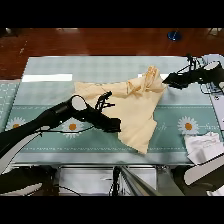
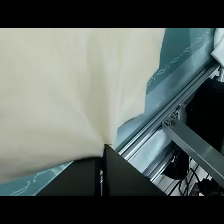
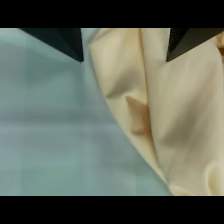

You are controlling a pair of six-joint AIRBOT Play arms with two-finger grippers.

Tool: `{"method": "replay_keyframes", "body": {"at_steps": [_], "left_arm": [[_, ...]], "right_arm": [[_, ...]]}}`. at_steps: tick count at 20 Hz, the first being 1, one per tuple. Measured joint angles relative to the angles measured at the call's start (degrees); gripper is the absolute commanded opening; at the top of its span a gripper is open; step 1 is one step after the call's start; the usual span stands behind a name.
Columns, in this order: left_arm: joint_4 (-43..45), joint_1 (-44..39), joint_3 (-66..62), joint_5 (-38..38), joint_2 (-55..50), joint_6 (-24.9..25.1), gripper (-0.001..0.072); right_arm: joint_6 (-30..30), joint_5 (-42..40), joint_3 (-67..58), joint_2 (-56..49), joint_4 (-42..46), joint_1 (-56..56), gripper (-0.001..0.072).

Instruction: Fold the shirts.

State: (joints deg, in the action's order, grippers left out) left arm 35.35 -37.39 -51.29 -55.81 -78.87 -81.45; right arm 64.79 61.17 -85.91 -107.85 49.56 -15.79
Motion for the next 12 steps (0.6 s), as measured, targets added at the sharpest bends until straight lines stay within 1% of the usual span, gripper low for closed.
{"method": "replay_keyframes", "body": {"at_steps": [1,2,3,4,8,10,12], "left_arm": [[0.02,0.00,-0.04,0.02,0.55,0.00,0.0023],[0.00,0.02,-0.07,0.07,1.18,0.00,0.0023],[0.00,0.11,-0.09,0.07,1.88,0.00,0.0023],[0.02,0.26,-0.09,0.11,2.80,0.00,0.0022],[0.52,2.62,-0.11,0.87,9.27,-0.02,0.0021],[1.79,5.09,-0.52,1.86,14.58,0.00,0.0021],[4.55,8.44,-2.29,2.12,20.92,-0.02,0.0021]], "right_arm": [[0.61,-0.20,-0.02,-0.85,-1.31,0.31,0.0448],[1.29,-0.28,-0.07,-1.70,-1.68,0.81,0.0271],[1.97,-0.24,-0.04,-2.43,-2.05,1.36,0.0064],[2.60,-0.09,0.00,-2.99,-2.60,2.03,0.0025],[1.84,0.66,0.17,-0.92,-2.60,3.50,0.0024],[0.42,0.98,0.07,4.09,-4.90,3.23,0.0024],[-0.68,1.05,0.11,10.99,-4.87,2.36,0.0023]]}}
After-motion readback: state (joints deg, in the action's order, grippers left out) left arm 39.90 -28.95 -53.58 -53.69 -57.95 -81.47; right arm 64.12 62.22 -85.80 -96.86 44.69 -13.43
